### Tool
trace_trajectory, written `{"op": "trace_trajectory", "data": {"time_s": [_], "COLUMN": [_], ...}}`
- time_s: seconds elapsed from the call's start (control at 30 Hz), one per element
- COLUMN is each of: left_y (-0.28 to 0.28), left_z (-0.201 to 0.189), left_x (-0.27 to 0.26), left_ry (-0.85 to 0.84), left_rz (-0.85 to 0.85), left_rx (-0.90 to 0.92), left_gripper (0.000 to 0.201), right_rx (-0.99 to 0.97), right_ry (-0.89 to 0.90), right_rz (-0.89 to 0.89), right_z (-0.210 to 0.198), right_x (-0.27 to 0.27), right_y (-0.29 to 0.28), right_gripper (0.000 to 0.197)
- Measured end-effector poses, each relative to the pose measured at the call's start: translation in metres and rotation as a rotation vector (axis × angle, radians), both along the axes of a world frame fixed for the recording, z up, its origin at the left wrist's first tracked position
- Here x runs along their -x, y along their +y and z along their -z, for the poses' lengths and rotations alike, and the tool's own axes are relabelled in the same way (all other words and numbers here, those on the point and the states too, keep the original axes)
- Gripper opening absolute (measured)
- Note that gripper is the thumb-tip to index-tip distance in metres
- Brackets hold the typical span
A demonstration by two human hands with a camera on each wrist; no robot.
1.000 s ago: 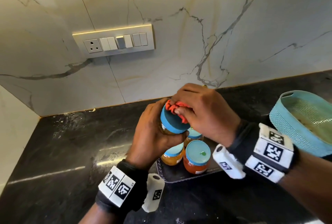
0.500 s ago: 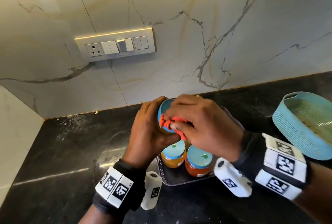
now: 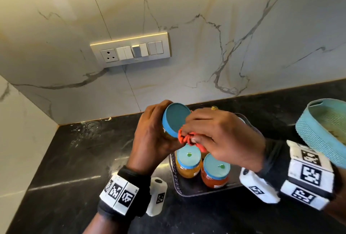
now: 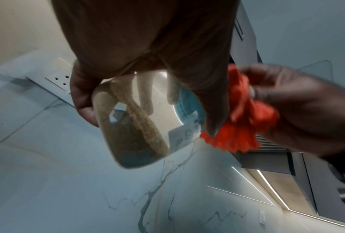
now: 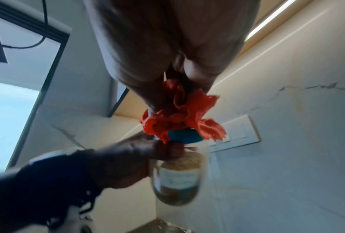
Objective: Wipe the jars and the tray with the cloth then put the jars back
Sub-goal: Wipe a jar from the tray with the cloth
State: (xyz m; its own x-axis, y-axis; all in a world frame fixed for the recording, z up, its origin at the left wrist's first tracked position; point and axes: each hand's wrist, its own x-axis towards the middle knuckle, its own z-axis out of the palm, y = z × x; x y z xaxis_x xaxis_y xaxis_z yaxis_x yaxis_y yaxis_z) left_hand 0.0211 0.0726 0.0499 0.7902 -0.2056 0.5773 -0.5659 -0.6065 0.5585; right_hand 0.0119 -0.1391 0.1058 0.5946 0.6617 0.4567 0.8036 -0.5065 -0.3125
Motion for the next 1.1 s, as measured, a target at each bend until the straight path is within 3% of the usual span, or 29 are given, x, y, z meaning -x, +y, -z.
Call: {"op": "trace_trajectory", "data": {"time_s": [0.2,0.3,0.4,0.5,0.63,0.87,0.97,1.1], "left_y": [-0.013,-0.006,0.0,-0.005,-0.02,-0.043,-0.057,-0.086], "left_z": [0.004,0.002,0.004,0.012,0.016,0.003,-0.003,-0.006], "left_x": [0.007,0.007,0.015,0.03,0.048,0.064,0.069,0.07], "left_ry": [0.013,0.023,0.08,0.219,0.361,0.46,0.443,0.421], "left_rz": [0.043,0.031,0.001,0.029,0.127,0.166,0.144,0.123], "left_rx": [0.055,0.119,0.196,0.352,0.538,0.69,0.658,0.574], "left_gripper": [0.076,0.076,0.08,0.079,0.082,0.084,0.087,0.079], "right_rx": [-0.055,-0.064,0.044,0.096,-0.132,-0.542,-0.466,-0.119], "right_ry": [-0.028,-0.064,-0.033,0.014,0.15,0.437,0.295,0.014], "right_rz": [0.148,0.041,-0.097,0.002,0.179,0.158,0.067,-0.013], "right_z": [-0.012,-0.018,-0.015,-0.014,-0.019,-0.015,-0.024,-0.038], "right_x": [-0.028,-0.012,0.002,-0.002,-0.002,0.022,0.029,0.022], "right_y": [0.01,0.031,0.017,-0.017,-0.049,-0.062,-0.064,-0.056], "right_gripper": [0.019,0.016,0.017,0.019,0.026,0.046,0.037,0.027]}}
